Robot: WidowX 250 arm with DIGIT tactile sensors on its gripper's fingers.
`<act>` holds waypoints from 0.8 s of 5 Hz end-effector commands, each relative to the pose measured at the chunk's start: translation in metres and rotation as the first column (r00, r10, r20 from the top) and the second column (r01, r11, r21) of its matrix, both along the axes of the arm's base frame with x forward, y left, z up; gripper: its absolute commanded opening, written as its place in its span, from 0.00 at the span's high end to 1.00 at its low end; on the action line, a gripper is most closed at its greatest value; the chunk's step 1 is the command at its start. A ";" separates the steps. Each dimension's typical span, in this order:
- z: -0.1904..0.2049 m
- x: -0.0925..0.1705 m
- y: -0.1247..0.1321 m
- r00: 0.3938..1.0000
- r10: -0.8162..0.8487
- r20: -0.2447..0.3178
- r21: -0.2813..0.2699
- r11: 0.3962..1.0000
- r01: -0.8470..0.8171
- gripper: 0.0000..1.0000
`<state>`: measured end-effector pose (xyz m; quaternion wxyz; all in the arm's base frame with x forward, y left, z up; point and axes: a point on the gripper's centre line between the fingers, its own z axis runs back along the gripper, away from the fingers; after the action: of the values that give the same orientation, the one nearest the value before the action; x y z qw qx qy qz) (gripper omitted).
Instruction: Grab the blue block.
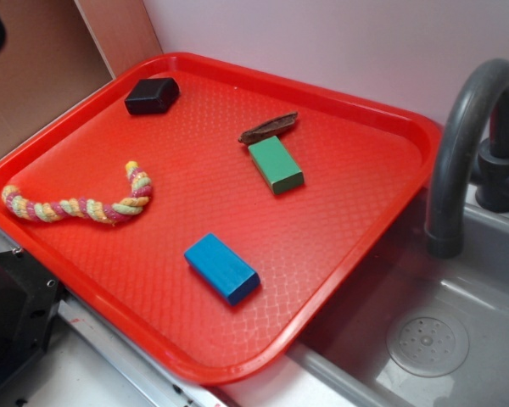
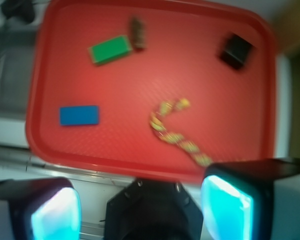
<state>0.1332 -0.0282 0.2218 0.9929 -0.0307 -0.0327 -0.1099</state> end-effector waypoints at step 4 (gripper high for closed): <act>-0.071 0.026 -0.081 0.317 -0.944 0.089 0.063 0.323 0.944 0.00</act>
<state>0.1678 -0.1053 0.1448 0.7505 -0.0356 -0.0468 -0.6582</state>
